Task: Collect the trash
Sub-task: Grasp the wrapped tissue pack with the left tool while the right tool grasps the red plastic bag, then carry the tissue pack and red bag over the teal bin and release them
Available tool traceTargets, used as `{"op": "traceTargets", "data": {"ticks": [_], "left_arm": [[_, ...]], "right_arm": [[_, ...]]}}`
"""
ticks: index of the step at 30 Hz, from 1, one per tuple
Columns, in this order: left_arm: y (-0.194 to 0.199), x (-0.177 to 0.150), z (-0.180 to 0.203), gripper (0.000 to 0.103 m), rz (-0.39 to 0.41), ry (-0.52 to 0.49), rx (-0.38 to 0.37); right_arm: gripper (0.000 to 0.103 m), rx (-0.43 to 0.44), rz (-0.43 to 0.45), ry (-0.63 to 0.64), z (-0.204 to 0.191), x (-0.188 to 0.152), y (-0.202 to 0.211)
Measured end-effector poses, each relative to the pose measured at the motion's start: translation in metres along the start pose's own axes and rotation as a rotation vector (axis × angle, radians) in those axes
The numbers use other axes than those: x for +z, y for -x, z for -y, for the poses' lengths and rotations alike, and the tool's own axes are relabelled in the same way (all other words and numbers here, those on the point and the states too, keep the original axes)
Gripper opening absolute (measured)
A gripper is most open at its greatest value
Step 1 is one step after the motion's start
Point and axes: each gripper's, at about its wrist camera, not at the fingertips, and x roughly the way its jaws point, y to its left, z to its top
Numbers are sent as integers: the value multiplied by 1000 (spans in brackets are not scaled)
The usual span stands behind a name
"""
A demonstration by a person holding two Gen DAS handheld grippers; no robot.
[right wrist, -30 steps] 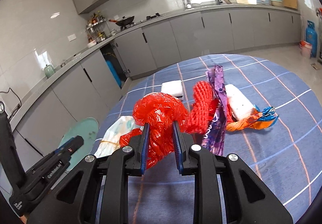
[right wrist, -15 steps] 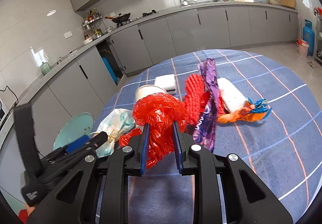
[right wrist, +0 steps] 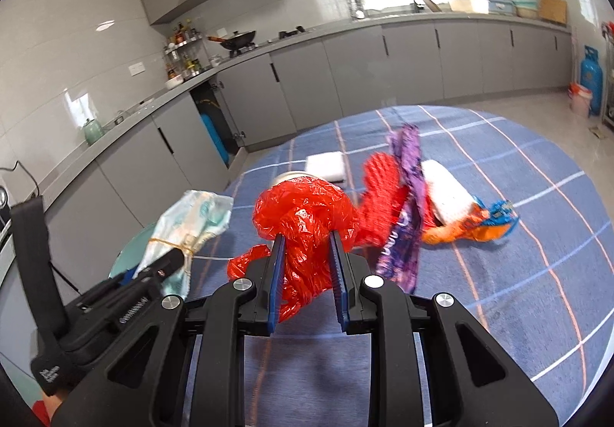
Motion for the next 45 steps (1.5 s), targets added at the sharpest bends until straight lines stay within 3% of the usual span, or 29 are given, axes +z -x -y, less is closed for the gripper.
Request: {"op": "traceTargets", "data": {"ticks": [12, 21, 36, 45], "left_arm": [[44, 8, -76, 27, 74, 102, 141], [56, 0, -124, 27, 73, 174, 201], [37, -4, -152, 27, 19, 228, 234], [26, -8, -163, 27, -12, 245, 236]], "right_arm": [[23, 101, -19, 119, -75, 6, -29], [24, 152, -59, 187, -123, 1, -52], [24, 204, -152, 267, -180, -9, -105], [24, 213, -215, 263, -195, -14, -135]]}}
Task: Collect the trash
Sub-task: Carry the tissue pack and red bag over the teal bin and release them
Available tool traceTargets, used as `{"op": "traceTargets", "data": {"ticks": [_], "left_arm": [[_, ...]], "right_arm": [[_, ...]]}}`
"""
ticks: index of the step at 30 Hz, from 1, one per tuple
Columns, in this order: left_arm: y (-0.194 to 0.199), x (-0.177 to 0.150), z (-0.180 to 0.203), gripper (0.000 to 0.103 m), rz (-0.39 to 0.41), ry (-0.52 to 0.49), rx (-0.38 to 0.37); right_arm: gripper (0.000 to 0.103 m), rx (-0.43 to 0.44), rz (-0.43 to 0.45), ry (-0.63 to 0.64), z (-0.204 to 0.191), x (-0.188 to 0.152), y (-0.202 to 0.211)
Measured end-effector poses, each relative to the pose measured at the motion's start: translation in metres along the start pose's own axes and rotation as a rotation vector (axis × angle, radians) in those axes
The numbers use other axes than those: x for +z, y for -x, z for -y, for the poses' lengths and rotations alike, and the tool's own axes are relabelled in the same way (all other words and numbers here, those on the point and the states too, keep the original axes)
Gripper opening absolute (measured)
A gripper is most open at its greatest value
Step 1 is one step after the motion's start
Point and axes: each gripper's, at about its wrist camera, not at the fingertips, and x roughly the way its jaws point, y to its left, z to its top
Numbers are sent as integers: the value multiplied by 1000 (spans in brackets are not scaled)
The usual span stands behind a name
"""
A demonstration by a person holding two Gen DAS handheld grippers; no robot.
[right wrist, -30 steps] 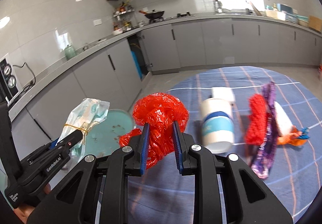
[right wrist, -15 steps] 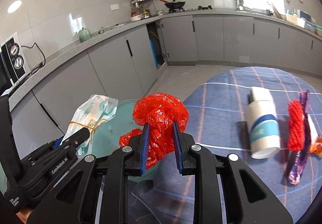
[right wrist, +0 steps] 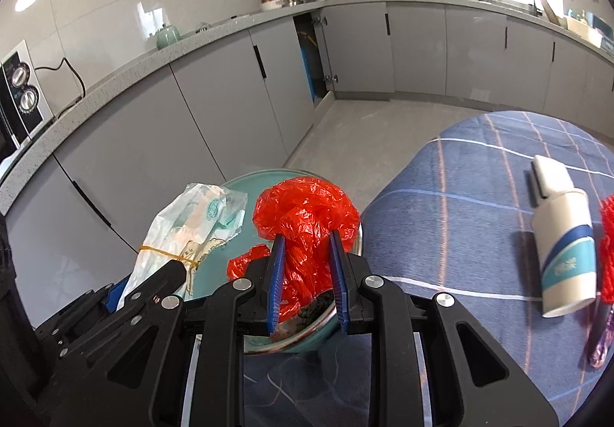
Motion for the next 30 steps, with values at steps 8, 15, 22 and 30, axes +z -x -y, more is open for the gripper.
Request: {"op": "traceTargets", "data": {"ticks": [8, 15, 22, 30], "left_arm": [[-16, 1, -1, 27, -33, 8, 0], [-28, -1, -6, 28, -62, 12, -7], [-33, 0, -7, 39, -69, 10, 1], [-18, 1, -2, 72, -3, -7, 66]], "right_arm": [[24, 12, -50, -6, -4, 3, -24], [35, 73, -97, -56, 5, 10, -42], [49, 59, -60, -54, 9, 13, -31], [49, 10, 16, -75, 23, 7, 3]]}}
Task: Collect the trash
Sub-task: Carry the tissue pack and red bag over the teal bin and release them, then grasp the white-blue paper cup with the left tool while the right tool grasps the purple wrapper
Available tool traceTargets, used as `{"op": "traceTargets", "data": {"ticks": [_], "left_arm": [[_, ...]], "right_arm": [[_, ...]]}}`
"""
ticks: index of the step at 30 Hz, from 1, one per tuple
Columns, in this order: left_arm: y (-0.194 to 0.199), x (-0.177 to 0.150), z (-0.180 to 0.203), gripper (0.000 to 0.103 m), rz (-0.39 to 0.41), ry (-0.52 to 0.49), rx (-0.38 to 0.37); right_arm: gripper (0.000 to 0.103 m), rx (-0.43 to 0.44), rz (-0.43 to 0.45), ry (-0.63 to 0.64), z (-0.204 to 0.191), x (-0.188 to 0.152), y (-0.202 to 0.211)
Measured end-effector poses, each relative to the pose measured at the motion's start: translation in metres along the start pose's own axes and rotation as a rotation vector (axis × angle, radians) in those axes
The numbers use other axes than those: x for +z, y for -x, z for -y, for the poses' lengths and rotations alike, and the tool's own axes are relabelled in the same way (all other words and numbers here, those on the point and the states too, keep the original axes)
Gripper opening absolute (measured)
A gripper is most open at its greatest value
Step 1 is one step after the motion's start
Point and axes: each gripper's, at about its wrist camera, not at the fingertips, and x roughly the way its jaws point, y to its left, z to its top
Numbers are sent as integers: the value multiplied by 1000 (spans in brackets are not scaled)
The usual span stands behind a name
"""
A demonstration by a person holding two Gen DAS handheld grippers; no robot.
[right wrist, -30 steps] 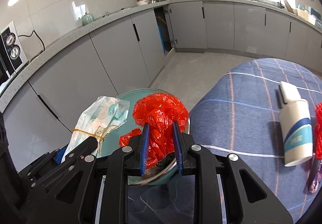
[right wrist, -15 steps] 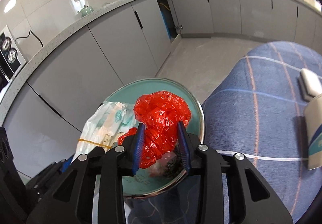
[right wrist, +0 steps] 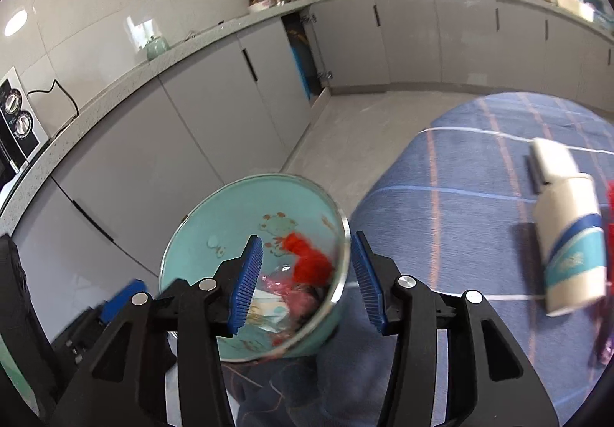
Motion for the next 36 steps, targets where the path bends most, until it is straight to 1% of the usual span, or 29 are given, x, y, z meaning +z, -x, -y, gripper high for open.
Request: {"op": "traceTargets", "data": {"ticks": [3, 5, 8, 11, 17, 22, 27, 30, 36], "left_arm": [[6, 0, 4, 75, 19, -3, 7], [10, -1, 7, 83, 32, -7, 15], [16, -4, 17, 83, 43, -40, 5], [21, -9, 26, 84, 48, -59, -1], [27, -20, 46, 84, 20, -66, -71], [32, -29, 70, 84, 9, -119, -103], [37, -32, 87, 84, 4, -138, -138], [40, -36, 101, 84, 5, -164, -160], [41, -42, 129, 83, -8, -210, -201]], "right_arm": [[49, -28, 39, 8, 7, -6, 18], [49, -48, 60, 11, 13, -10, 29], [49, -71, 80, 3, 26, -15, 44], [49, -88, 88, -36, 42, -21, 54], [49, -116, 69, -70, 64, -33, 65], [49, -130, 89, -99, 81, -42, 81], [49, -151, 115, -144, 103, -48, 100], [49, -179, 132, -177, 119, -54, 113], [48, -246, 162, -282, 166, -67, 138]]}}
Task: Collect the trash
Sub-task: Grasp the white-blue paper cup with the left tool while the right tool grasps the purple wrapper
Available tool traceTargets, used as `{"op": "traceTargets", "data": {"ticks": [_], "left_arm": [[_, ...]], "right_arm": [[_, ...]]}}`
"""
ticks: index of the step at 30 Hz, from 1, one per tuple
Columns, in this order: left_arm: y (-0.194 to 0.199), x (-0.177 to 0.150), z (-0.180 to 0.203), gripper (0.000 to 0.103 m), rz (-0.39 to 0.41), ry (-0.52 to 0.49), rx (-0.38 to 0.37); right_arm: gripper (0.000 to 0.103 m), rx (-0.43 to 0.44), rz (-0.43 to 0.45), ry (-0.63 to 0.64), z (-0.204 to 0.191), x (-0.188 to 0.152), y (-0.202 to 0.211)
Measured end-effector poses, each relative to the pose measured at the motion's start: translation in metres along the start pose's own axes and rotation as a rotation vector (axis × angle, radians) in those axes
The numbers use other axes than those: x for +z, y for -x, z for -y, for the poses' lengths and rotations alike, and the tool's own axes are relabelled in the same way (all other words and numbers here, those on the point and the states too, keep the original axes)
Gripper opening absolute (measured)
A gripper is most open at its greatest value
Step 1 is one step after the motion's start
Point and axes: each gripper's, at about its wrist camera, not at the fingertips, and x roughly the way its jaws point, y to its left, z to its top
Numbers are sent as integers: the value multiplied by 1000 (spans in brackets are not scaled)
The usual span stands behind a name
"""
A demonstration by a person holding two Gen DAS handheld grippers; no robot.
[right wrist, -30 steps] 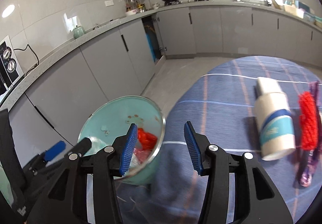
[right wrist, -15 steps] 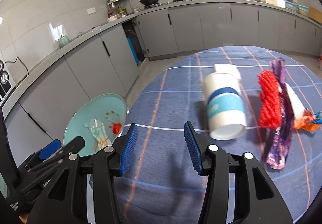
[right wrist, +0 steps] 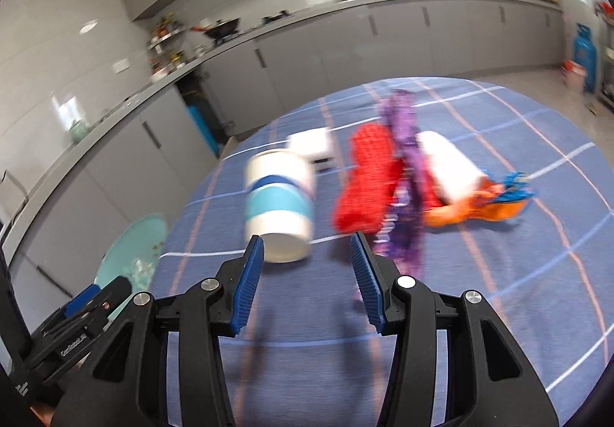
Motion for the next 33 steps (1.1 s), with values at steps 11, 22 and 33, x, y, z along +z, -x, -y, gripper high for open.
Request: {"op": "traceTargets", "data": {"ticks": [11, 22, 33], "left_arm": [[-22, 14, 62, 78, -25, -86, -79], [-54, 42, 116, 77, -27, -114, -112], [-95, 35, 148, 57, -124, -140, -148]], "right_arm": [[35, -96, -2, -96, 57, 13, -5], [28, -45, -102, -168, 75, 23, -42], [5, 12, -103, -172, 85, 25, -35]]}}
